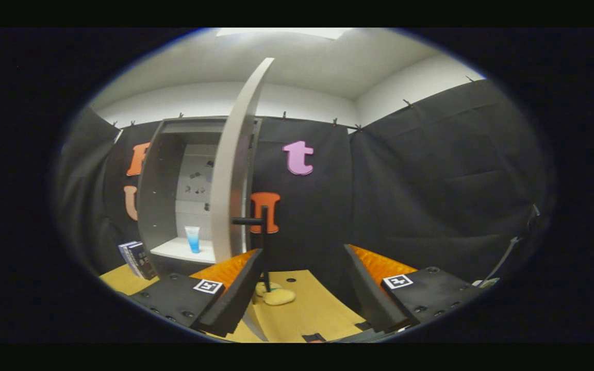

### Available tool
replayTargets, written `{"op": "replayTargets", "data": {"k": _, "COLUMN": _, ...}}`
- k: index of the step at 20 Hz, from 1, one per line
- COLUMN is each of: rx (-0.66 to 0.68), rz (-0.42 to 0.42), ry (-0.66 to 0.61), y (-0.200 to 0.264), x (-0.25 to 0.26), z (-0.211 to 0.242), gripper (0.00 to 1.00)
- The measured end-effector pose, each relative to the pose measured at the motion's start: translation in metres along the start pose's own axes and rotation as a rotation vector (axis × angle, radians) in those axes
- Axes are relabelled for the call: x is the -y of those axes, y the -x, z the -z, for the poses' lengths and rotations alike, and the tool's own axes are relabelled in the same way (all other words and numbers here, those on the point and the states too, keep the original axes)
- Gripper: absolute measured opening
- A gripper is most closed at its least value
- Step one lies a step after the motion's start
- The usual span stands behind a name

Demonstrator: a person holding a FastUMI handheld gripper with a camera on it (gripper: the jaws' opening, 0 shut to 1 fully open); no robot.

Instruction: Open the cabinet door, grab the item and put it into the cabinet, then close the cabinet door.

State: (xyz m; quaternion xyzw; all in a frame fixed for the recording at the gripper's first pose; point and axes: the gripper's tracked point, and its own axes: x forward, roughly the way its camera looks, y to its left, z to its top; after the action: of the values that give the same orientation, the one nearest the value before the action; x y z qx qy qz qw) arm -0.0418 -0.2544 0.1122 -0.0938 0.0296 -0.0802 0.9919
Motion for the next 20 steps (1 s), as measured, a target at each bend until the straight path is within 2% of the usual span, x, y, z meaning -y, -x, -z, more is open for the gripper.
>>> {"op": "replayTargets", "data": {"k": 4, "rx": -0.006, "rz": 0.040, "ry": -0.014, "y": -0.005, "x": -0.016, "z": 0.001, "gripper": 0.88}}
{"op": "replayTargets", "data": {"k": 9, "rx": -0.012, "rz": 0.045, "ry": -0.011, "y": 0.007, "x": -0.056, "z": -0.001, "gripper": 0.88}}
{"op": "replayTargets", "data": {"k": 14, "rx": -0.033, "rz": -0.034, "ry": -0.024, "y": 0.013, "x": -0.129, "z": -0.001, "gripper": 0.89}}
{"op": "replayTargets", "data": {"k": 20, "rx": -0.082, "rz": -0.202, "ry": -0.029, "y": -0.006, "x": -0.231, "z": 0.015, "gripper": 0.90}}
